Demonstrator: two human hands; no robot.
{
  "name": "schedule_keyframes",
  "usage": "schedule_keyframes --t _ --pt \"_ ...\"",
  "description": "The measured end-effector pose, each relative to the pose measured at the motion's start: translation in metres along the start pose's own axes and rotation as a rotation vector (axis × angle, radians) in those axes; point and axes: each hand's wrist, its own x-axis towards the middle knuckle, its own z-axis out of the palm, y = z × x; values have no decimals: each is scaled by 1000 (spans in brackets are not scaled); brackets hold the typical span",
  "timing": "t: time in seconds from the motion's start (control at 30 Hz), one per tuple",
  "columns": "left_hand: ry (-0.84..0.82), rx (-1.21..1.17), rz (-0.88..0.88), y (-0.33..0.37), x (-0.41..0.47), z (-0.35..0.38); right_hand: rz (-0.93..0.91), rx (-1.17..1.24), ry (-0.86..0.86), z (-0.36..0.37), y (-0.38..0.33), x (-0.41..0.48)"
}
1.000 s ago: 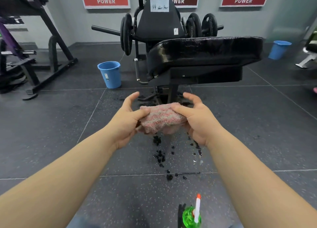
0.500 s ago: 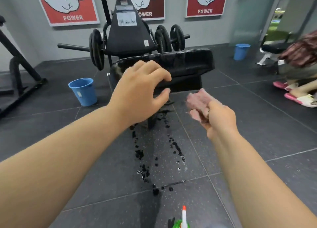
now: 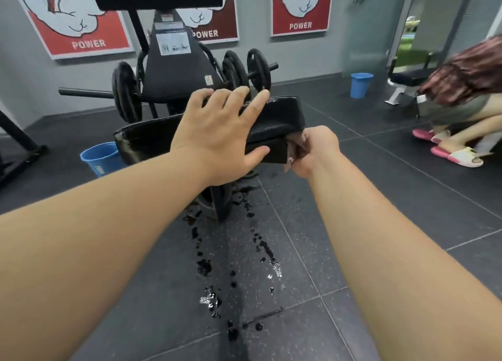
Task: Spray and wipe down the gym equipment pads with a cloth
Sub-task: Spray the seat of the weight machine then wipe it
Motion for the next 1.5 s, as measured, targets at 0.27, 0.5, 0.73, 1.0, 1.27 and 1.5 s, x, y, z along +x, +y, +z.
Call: schedule_keyframes --t 0.27,0.5,0.73,1.0,1.27,1.5 --pt "7 7 -2 0 -1 0 -146 124 -139 -47 -8 -41" --pt "21 -24 -2 0 0 0 -79 -14 -51 -1 -20 -14" --pt "13 -73 -4 1 0 -2 -269 -16 -79 -8 -15 -49" --pt "70 -80 -149 -45 -40 3 -284 -211 41 9 -34 -27" --pt "91 -63 -132 -47 -40 4 -752 -181 123 19 14 -56" --pt "47 -218 -129 -45 -43 -6 -1143 -542 -105 58 79 -111"
